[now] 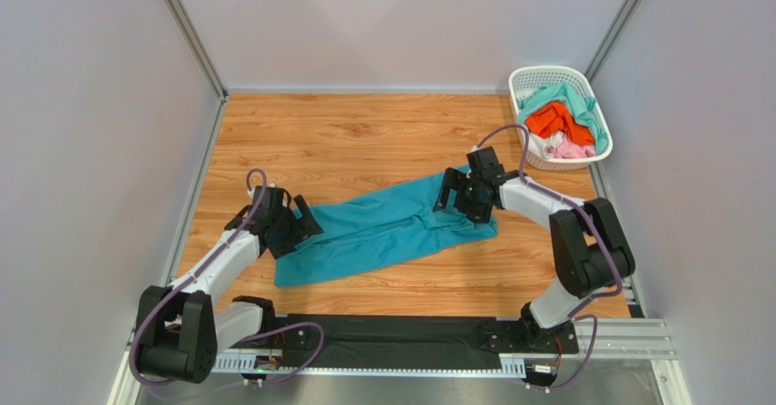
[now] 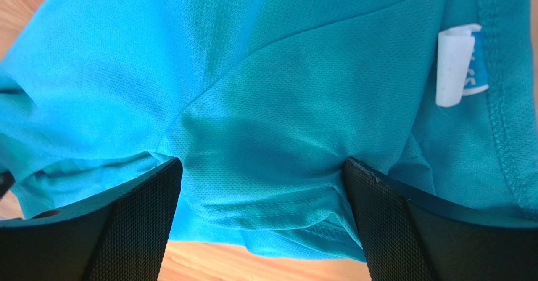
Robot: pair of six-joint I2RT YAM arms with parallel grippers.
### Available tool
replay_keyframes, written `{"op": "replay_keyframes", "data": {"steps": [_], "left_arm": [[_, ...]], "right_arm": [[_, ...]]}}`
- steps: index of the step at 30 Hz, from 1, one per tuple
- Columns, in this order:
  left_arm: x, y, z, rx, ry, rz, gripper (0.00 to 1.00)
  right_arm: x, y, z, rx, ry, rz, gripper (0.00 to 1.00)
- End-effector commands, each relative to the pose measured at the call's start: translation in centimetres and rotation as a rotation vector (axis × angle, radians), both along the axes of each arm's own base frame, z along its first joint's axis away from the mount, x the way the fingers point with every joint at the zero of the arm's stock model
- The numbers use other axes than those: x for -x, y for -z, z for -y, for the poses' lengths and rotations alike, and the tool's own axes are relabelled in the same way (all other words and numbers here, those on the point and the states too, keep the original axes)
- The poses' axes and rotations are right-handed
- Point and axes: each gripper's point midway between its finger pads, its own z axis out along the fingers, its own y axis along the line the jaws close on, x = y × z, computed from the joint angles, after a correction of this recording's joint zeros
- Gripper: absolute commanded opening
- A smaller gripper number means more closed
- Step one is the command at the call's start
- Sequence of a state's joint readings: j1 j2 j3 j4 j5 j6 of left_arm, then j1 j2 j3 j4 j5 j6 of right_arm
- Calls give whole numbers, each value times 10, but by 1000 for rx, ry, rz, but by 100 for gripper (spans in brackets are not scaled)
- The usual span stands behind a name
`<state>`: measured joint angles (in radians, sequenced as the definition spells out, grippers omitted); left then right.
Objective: Fold and stack the t-shirts
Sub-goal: Fold the tshirt
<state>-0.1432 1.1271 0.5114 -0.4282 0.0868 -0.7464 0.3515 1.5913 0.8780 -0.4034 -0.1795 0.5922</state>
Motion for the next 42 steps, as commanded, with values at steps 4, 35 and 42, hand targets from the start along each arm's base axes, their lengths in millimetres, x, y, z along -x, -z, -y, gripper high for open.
{"op": "replay_keyframes", "data": {"steps": [4,35,42], "left_arm": [[40,21,18,51,24,-73,100],[114,9,122,133,204,-99,100],[121,-1,161,155,262,-116,100]], "right_arm": [[-47,6,-14,13,-95,30,100],[-146,9,-61,-20,-252,-84,100],[-172,21,-82,-97,-189,-120,100]]}}
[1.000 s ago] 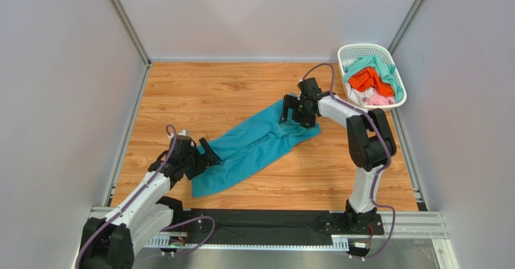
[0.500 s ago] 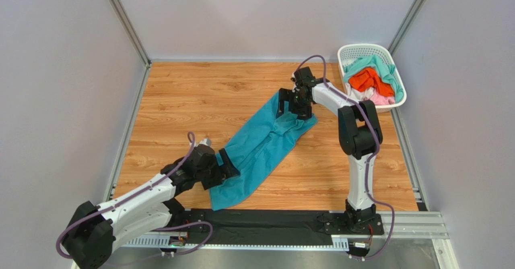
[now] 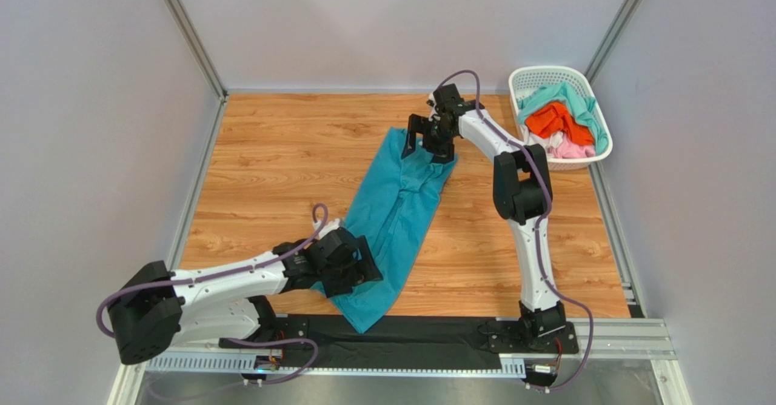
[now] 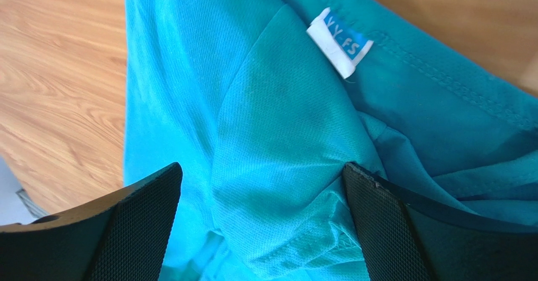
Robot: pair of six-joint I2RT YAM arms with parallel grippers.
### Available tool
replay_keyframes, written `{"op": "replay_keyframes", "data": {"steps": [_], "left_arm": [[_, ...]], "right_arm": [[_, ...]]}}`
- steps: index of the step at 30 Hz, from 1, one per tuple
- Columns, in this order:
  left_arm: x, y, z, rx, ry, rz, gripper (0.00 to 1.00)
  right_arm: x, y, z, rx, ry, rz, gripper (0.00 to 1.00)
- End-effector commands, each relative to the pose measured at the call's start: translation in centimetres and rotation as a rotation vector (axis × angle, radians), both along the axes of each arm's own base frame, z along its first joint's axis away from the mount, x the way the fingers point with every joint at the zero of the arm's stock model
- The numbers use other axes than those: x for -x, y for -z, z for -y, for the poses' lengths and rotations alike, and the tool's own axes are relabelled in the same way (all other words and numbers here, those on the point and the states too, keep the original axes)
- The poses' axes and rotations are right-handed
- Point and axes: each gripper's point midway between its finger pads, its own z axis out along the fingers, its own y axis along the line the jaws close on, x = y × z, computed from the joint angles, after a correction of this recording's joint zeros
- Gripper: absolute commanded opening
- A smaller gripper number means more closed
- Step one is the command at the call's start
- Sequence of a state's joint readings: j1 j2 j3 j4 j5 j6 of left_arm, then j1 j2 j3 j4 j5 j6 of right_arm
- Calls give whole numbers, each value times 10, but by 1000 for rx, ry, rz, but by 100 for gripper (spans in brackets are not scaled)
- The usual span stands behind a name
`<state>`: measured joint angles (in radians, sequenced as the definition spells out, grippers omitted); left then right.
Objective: Fold and stack the t-shirts
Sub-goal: Fold the tshirt
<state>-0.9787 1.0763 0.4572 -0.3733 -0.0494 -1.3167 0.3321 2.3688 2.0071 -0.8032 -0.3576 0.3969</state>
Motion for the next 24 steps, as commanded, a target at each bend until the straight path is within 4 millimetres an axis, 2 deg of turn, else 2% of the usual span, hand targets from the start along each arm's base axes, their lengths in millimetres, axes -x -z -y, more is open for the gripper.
{"op": "replay_keyframes", "data": {"steps": [1,3,4,7,10,19,24], "left_arm": [[10,3,11,-28,0,-53,100],[11,-2,22,-23,23,-47,100],[13,-10,32,-6,47,-34,100],[18,-19,47,15,94,-33,100],[22,-19,53,16,106,-38,100],[27,-9,74,19,154,-56,100],[30,-1,88,9,192,-61,100]], "right_arm": [[2,30,-8,-26,39,-106,100],[-9,21,-16,-57,42,-82,100],[-11,25,-18,-63,48,-91,100],[-25,18,-27,-86,49,-54,100],[-38,10,-31,-111,66,-23,100],[-46,19,-50,-188,41,-15,100],[-55,7,-60,-212,16,38,100]]}}
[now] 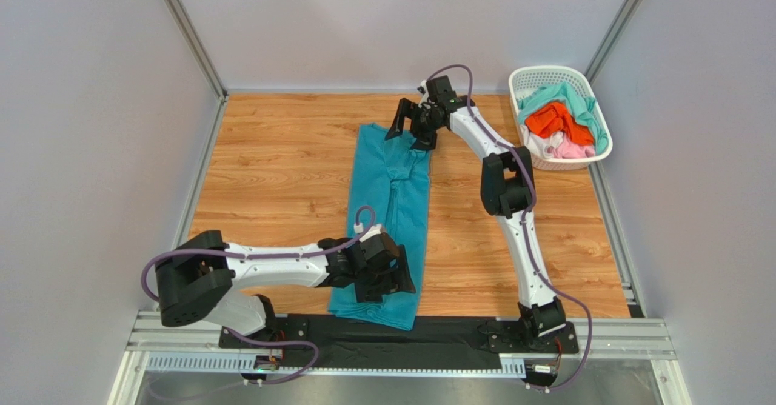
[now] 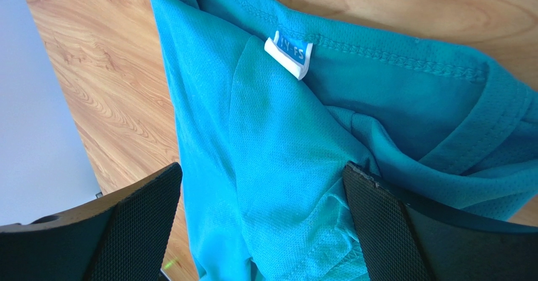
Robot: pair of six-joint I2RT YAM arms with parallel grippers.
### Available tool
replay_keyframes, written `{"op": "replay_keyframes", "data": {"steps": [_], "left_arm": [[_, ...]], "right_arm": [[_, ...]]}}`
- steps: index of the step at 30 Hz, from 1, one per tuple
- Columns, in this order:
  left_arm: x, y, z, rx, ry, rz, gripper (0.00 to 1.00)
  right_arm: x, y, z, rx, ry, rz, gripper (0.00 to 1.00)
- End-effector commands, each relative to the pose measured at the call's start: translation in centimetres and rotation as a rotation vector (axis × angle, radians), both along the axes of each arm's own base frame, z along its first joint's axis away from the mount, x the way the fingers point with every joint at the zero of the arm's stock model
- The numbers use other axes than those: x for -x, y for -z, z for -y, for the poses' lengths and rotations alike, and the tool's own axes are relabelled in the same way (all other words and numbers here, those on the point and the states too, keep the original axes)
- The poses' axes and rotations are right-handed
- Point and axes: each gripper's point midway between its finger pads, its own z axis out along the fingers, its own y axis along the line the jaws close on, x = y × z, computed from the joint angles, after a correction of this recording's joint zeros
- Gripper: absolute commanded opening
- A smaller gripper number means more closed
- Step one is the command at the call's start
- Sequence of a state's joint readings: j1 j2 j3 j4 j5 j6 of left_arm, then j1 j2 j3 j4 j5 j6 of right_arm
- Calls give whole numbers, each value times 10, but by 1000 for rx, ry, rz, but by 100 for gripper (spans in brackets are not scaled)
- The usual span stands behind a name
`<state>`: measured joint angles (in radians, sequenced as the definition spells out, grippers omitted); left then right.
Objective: Fold and stack the t-shirts
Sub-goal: Fold the tshirt
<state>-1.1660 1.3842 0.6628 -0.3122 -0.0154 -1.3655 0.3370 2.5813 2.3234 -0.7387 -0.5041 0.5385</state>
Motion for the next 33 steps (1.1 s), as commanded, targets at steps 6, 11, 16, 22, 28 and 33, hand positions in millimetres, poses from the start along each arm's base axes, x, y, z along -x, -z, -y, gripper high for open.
{"op": "replay_keyframes", "data": {"steps": [6,11,16,22,28,33], "left_arm": [[-11,-5,45,40,63,36,100],[-9,-7,52,13,101,23,100],[-4,-33,51,25,136,53,100],[-2,-78,55,54,208,166,100],[-6,-94,18,-13,185,235,100],[-13,-88,-59,-212,60,284,100]], "right_arm": [[-11,10,-14,2,-21,46,100],[-16,11,-5,47,13,60,100],[-22,-12,-1,52,15,95,100],[-23,-102,5,55,9,266,100],[0,-205,27,103,39,469,100],[45,-215,60,263,104,496,100]]}}
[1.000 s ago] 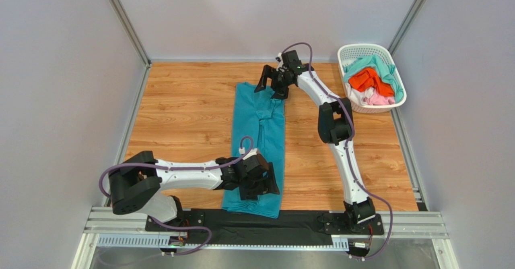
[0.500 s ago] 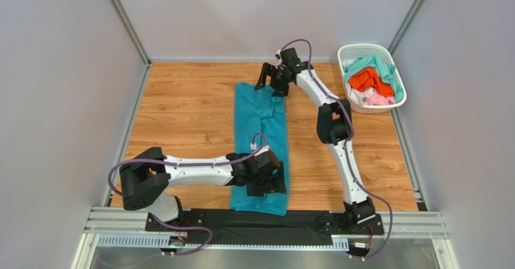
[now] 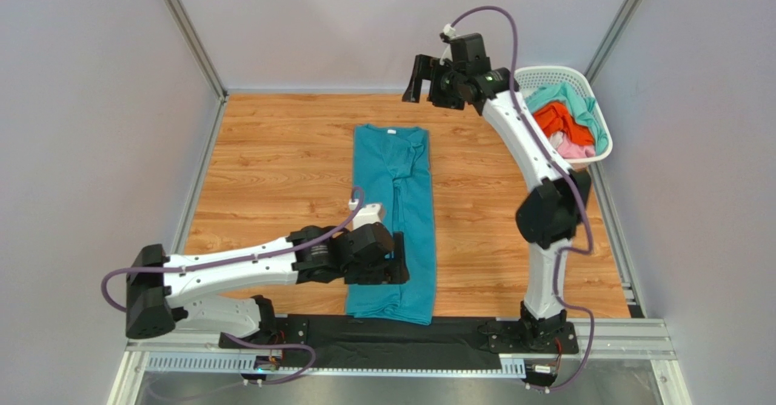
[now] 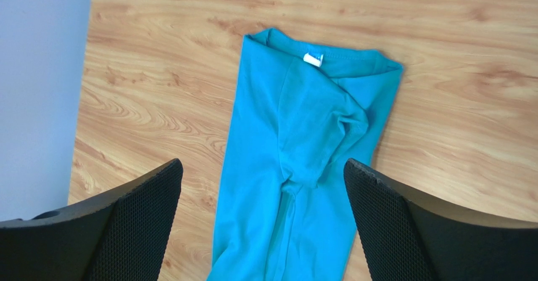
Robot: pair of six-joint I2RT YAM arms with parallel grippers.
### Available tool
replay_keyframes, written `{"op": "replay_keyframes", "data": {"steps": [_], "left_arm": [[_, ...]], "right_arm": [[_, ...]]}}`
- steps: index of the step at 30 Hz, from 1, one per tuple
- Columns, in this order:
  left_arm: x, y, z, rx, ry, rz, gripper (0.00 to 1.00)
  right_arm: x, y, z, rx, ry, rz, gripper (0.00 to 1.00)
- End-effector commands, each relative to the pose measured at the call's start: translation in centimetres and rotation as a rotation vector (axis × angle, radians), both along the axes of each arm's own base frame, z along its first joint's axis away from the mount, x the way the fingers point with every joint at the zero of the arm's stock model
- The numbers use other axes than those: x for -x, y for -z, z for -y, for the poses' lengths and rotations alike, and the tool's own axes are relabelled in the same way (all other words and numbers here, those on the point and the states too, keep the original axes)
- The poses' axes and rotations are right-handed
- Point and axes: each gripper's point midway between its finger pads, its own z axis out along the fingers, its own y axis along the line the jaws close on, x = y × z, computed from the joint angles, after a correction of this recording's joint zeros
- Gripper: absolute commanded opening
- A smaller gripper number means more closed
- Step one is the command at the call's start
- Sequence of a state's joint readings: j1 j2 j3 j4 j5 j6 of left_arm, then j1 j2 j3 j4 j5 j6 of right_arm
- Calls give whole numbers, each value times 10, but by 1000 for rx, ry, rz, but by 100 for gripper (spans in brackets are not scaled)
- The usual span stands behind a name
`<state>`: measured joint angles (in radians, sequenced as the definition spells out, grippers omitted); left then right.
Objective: Fold and stack the t-shirts
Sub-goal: Fold the tshirt
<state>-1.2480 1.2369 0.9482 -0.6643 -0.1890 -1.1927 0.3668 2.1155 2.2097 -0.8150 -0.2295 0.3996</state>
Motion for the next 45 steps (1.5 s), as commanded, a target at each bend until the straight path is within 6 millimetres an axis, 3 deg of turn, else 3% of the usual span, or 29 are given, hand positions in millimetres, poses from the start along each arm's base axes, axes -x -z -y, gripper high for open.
{"op": "replay_keyframes", "data": {"steps": [1,2,3,4,5,6,7,8,9,10,11,12,13,15,16,20,25,33,39,45], "left_arm": [[-9,11,-71,-193,-140,71,100],[-6,18,-90,-246,-152,71,100],[-6,14,-99,-236,-172,83,100],[-7,15,-108,-239,-207,90,100],[-4,25,-121,-269,-213,88,100],[-3,24,-126,-244,-225,95,100],[-4,26,-128,-228,-240,97,100],[-1,37,-135,-238,-237,93,100],[0,38,-134,-204,-241,93,100],[3,42,-133,-189,-224,78,100],[3,46,-129,-151,-214,78,100],[5,50,-127,-141,-200,70,100],[7,50,-120,-109,-187,57,100],[10,62,-121,-117,-167,42,100],[13,66,-120,-113,-153,25,100],[20,75,-105,-71,-88,-5,100],[31,83,-91,-43,-19,-59,88],[45,102,-88,-53,10,-143,82],[55,115,-90,-78,3,-215,67],[56,122,-92,-77,-13,-221,43]], "right_arm": [[37,-46,31,100,83,133,100],[47,-48,38,105,103,137,100],[61,-17,45,132,109,86,100],[79,-42,55,95,142,134,100],[87,-43,57,74,154,151,100],[104,2,73,138,204,81,100],[116,2,78,123,224,92,100],[132,-11,82,88,232,149,100],[147,-5,81,85,232,149,100],[166,29,89,134,244,96,100],[186,24,87,108,236,115,100],[197,31,91,116,249,107,100],[216,63,96,149,246,50,100],[242,67,89,103,211,64,100],[257,83,88,100,180,30,100],[302,104,77,99,87,-25,100],[336,128,65,81,-7,-91,100],[367,151,51,90,-105,-146,100],[377,163,48,81,-126,-172,100],[392,173,42,74,-181,-207,99]]}}
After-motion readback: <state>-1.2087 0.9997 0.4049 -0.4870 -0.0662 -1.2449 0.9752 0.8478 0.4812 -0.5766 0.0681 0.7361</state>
